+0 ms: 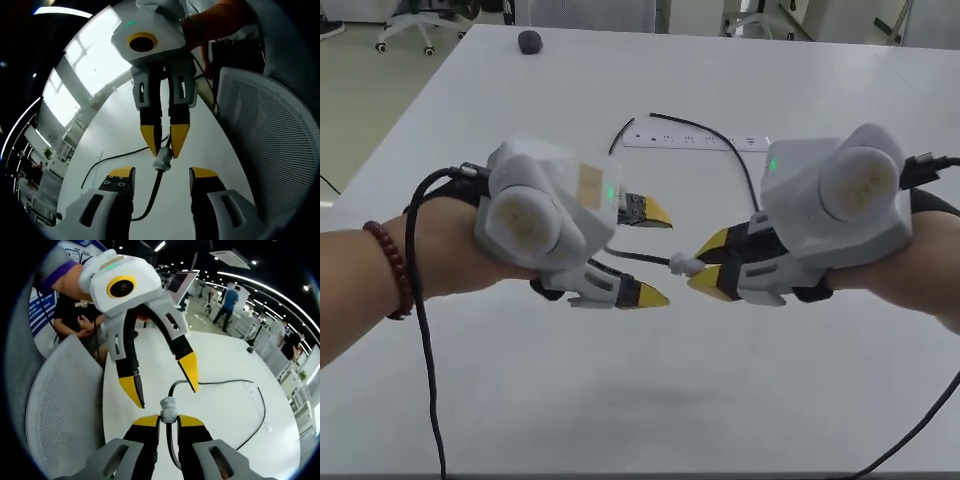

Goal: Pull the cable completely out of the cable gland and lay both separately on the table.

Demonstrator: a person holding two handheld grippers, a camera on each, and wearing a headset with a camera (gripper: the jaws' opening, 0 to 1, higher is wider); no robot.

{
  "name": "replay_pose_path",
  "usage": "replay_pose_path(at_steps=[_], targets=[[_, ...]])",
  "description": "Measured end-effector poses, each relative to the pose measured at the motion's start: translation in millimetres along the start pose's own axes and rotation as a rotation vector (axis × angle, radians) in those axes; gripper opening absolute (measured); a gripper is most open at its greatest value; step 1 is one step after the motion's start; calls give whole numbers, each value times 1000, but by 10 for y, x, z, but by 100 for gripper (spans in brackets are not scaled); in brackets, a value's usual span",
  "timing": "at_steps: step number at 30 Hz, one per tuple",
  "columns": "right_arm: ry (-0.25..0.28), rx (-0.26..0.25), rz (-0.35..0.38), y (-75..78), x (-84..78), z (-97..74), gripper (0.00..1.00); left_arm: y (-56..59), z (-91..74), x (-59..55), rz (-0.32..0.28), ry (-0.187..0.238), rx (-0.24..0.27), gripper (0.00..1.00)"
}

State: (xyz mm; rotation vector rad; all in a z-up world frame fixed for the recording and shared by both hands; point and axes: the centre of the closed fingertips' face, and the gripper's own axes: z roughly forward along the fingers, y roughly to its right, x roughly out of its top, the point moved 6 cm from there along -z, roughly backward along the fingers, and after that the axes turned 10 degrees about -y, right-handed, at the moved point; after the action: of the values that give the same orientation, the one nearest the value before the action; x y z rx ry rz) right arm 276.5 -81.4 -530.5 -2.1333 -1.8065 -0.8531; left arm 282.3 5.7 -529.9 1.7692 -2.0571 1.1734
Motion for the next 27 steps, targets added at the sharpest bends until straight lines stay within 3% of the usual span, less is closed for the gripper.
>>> replay_pose_path(at_steps=[4, 14, 18, 27], targets=[[-1, 6, 0, -4, -7, 8, 8, 6, 23, 21, -12, 14, -11, 43], [-9, 24, -1, -23, -36, 45, 8, 91, 93, -11, -13, -2, -33, 39], [-9, 33, -1, -28, -30, 56, 8, 54, 105, -22, -25, -11, -30, 31], [-17, 50, -7, -43, -46, 83, 8, 27, 107, -22, 2, -21, -31, 27]])
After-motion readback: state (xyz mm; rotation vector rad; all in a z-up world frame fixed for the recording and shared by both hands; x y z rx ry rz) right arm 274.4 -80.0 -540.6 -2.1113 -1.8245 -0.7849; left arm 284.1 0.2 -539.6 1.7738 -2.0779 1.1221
